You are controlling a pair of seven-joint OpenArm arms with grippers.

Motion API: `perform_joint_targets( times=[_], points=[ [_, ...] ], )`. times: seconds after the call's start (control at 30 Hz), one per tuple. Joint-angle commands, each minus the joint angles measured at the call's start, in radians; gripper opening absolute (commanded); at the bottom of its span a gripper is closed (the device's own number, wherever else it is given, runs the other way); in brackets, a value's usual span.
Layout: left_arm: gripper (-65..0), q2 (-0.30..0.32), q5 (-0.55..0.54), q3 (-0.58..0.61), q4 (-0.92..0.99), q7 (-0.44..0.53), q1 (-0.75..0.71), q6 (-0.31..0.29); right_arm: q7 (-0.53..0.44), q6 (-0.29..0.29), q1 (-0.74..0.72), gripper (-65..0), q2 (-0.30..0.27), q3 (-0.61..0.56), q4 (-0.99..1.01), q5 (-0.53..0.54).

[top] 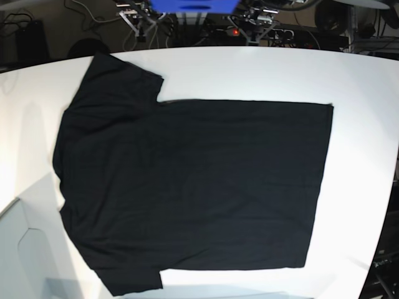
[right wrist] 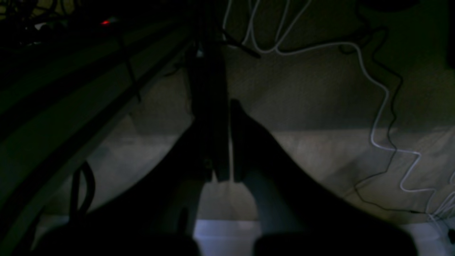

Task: Fold the T-shirt properly
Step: 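Lower both grippers from rest toward the black T-shirt's shoulders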

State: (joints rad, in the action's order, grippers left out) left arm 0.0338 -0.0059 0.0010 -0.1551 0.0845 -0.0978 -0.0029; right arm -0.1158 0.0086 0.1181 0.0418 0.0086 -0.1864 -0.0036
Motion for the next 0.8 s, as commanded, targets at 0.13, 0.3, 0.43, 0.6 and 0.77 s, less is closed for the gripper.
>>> perform_joint_targets(
  times=[0.13, 0.3, 0.43, 0.6, 0.77],
  points=[
    [-65.0, 0.005, -0.001, 0.0, -0.005, 0.116, -0.061, 0.007, -0.025, -0.014, 0.107, -65.0, 0.008, 0.003, -0.106, 0.001],
    [-65.0, 0.021, -0.001, 0.004, -0.011, 0.202, -0.121, 0.007, -0.026, -0.014, 0.202, -65.0, 0.008, 0.003, -0.181, 0.003],
    [-65.0, 0.028, -0.001, 0.001, -0.179, 0.214, -0.231, 0.008, -0.026, -0.014, 0.314, -65.0, 0.008, 0.003, -0.321, 0.003],
    [-65.0, 0.058, -0.001, 0.001, -0.436, 0.212, -0.389, 0.008, -0.026, -0.014, 0.441, -65.0, 0.008, 0.003, -0.517, 0.003],
    [-65.0, 0.082, -0.003, 0.0, -0.624, 0.212, -0.518, 0.008, -0.026, -0.014, 0.562, -65.0, 0.008, 0.003, -0.735, 0.003]
  ],
)
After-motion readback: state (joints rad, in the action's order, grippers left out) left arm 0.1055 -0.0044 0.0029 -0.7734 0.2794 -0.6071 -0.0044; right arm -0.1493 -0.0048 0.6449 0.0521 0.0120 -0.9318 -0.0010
